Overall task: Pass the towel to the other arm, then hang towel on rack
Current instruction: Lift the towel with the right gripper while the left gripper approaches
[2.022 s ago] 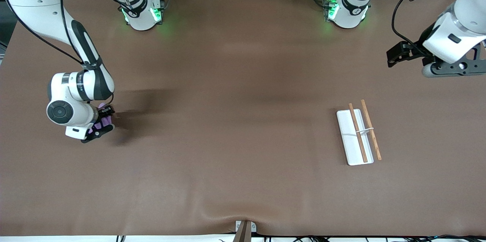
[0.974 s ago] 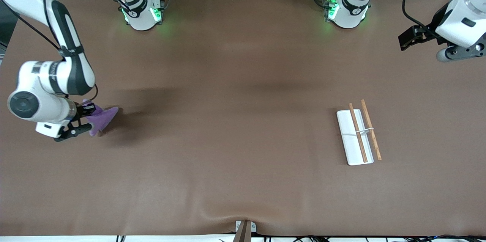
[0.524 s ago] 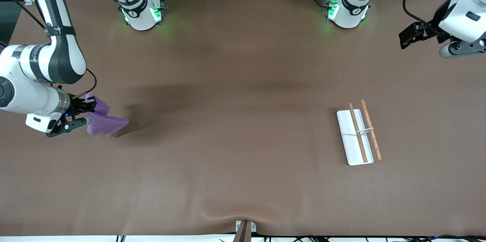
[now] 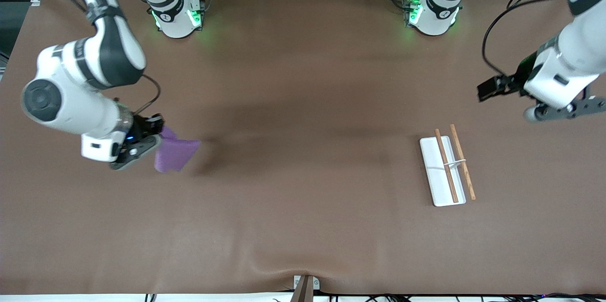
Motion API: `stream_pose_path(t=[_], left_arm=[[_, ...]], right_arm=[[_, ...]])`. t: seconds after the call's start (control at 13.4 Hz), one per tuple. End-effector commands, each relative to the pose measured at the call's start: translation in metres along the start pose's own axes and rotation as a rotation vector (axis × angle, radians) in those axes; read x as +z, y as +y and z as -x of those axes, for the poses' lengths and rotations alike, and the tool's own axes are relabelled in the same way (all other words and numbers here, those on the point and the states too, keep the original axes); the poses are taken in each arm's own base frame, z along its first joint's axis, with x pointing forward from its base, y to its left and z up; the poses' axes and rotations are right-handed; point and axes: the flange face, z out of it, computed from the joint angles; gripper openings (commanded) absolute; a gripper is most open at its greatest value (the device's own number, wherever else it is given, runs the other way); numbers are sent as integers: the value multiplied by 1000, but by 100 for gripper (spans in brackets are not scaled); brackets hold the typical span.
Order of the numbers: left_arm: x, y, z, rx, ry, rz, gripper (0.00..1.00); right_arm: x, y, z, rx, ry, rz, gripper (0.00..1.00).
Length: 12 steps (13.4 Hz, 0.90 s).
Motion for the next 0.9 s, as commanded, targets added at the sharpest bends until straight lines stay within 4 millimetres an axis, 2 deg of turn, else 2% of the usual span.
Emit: stream_pose_path(t=[0.0,0.15,0.3,0.37,0.6,0.75,0.82], left_arm=[[14,3,-21,-104,-30,147,100],[30,16,-31,-178,-62,225,100],[38,42,-36,-292,-76,296,100],[44,61,-34,-343,-91,320,100],[65,106,-29,-474,-147,355,100],[82,123,-27,-598,-222,364,100],[88,134,-22,-657,-251,351,100]], right_arm=[[-22,-32,-17,-56,43,-27,0],[-36,-61,-33,-79,92,-67,0],[-45,-90,-46,-140,115,-60,0],[-51,-111,-54,-175,127,-53,0],[-46,-160,-80,-251,168,-47,0],[-42,-201,-92,-297,207,-37,0],[-37,-210,-97,-288,217,-37,0]])
